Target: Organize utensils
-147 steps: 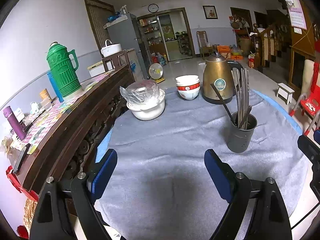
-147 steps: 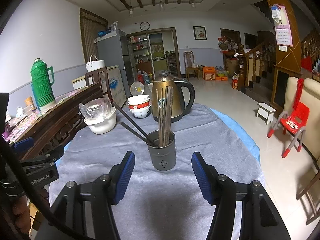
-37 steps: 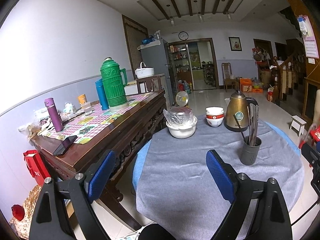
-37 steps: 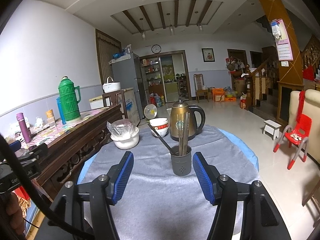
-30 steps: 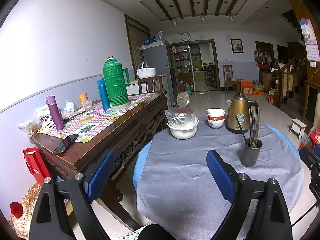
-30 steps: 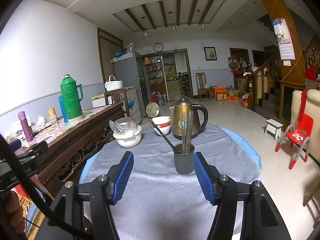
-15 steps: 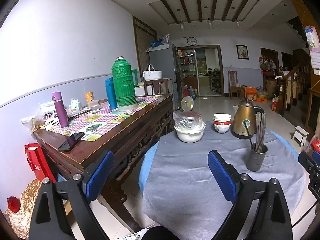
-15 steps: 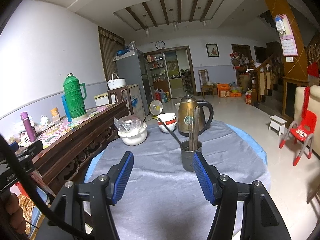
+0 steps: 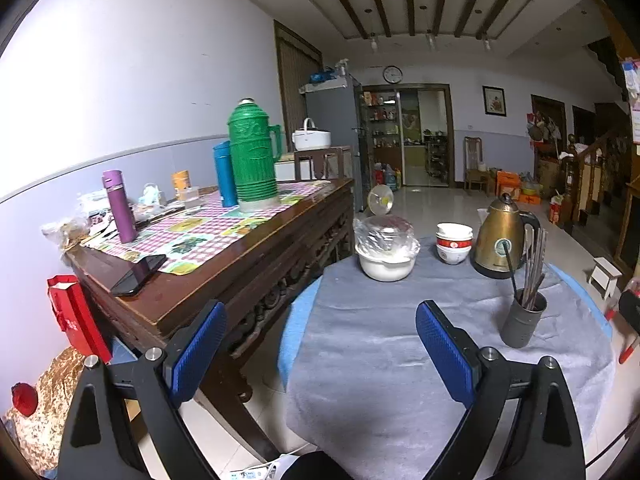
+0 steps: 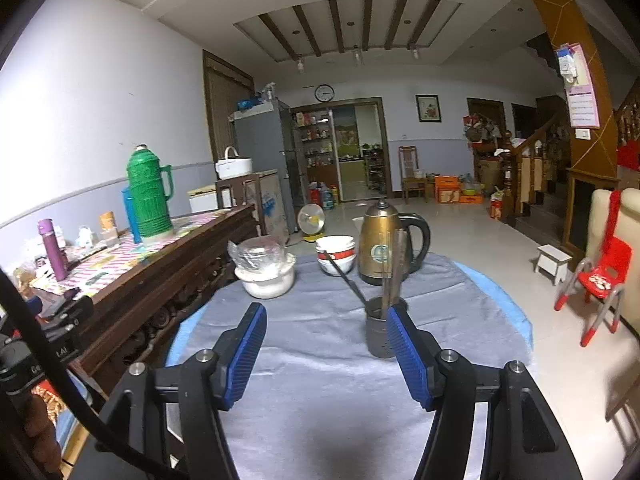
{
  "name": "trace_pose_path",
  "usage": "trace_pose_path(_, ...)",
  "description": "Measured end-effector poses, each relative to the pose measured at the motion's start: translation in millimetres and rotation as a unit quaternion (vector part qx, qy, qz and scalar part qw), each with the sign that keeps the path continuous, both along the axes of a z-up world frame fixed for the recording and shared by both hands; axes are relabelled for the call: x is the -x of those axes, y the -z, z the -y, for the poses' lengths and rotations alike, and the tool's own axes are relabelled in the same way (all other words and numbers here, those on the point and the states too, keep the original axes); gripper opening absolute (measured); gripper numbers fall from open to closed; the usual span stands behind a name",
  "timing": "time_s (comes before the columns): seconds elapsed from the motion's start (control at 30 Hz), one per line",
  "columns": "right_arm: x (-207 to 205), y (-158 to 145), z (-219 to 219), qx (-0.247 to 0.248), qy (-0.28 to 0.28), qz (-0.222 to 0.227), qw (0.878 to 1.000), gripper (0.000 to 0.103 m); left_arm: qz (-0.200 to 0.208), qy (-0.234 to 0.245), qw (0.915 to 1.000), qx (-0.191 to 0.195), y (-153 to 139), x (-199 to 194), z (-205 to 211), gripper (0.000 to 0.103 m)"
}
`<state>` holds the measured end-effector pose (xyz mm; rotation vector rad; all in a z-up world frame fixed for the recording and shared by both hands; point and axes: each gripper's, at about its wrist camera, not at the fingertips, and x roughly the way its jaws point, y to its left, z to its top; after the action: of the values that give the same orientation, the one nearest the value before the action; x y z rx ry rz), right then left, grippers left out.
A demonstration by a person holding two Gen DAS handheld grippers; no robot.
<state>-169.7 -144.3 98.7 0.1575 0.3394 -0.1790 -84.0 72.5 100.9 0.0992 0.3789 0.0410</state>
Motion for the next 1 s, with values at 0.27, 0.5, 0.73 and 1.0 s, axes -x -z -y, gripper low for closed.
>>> trace_pose_path(0.27, -9, -5, 30, -0.013, 0.011, -0.019, 1.0, 0.066, -0.002, 0.033, 0.9995, -0.002, -15, -13, 32, 0.095)
trace_pose_path(0.5, -23, -22, 50, -0.007, 0.007, -0.031, 0.999, 0.066, 0.003, 0.059, 0.9982, -0.006, -30, -27, 62, 0.095)
trace_pose_path(0.73, -40, -23, 68, -0.026, 0.017, -0.04, 0.999, 0.066, -0.003, 0.088, 0.996, -0.01, -33, -48, 88, 0.095)
trace_pose_path(1.0, -69, -7, 90, -0.026, 0.04, -0.065, 0.997, 0.066, -0.027, 0.11, 0.9936, -0.011, -13, -81, 103, 0.095)
